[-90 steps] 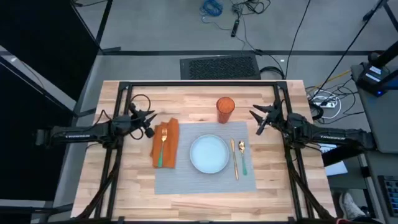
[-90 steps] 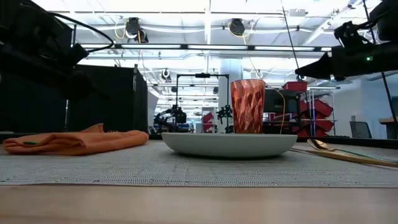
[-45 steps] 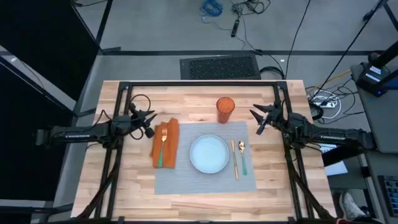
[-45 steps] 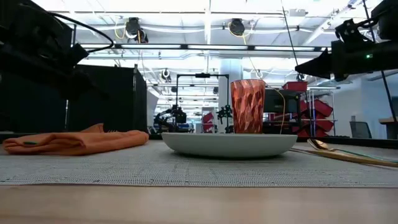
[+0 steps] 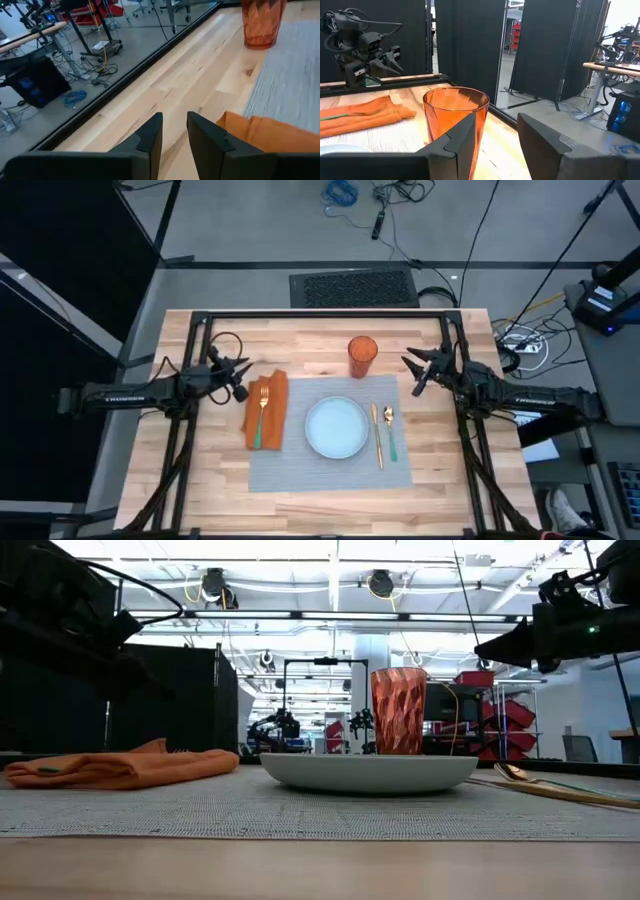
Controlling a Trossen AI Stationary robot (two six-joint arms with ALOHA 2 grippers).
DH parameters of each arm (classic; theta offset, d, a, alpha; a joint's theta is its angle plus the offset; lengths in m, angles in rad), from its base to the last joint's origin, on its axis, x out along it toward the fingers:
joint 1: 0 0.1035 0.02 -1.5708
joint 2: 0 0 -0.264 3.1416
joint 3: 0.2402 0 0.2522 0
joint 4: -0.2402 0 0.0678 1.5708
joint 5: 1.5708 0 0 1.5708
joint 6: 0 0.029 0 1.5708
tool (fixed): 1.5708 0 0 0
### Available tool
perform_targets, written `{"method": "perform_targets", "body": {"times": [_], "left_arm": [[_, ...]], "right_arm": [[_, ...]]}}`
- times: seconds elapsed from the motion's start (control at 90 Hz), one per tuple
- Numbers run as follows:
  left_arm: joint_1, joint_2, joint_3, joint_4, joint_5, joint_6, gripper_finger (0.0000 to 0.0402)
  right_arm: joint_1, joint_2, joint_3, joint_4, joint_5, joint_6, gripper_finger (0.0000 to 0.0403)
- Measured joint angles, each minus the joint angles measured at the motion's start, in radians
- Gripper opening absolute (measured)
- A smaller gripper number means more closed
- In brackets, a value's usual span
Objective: Set table place
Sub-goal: Return to Home Position
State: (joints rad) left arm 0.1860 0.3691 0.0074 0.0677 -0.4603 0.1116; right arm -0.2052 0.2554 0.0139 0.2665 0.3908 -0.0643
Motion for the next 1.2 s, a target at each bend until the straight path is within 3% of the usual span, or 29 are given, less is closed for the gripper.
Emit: {"method": "perform_targets", "body": {"times": [0.411, 0.622, 0.789, 1.2], "left_arm": [[-0.019, -0.368, 0.0, 0.007, -0.001, 0.0, 0.0076], [-0.019, -0.363, 0.0, 0.001, -0.001, 0.001, 0.0076], [-0.019, -0.363, 0.0, 0.001, -0.001, 0.001, 0.0076], [-0.019, -0.363, 0.0, 0.002, -0.001, 0.001, 0.0076]], "right_arm": [[0.085, -0.032, 0.0, -0.007, -0.001, 0.0, 0.0132], [0.089, -0.061, 0.0, -0.023, -0.002, 0.0, 0.0132], [0.089, -0.253, 0.0, -0.105, -0.003, 0.0, 0.0132], [0.072, -0.248, 0.0, -0.06, -0.001, 0.0, 0.0132]]}}
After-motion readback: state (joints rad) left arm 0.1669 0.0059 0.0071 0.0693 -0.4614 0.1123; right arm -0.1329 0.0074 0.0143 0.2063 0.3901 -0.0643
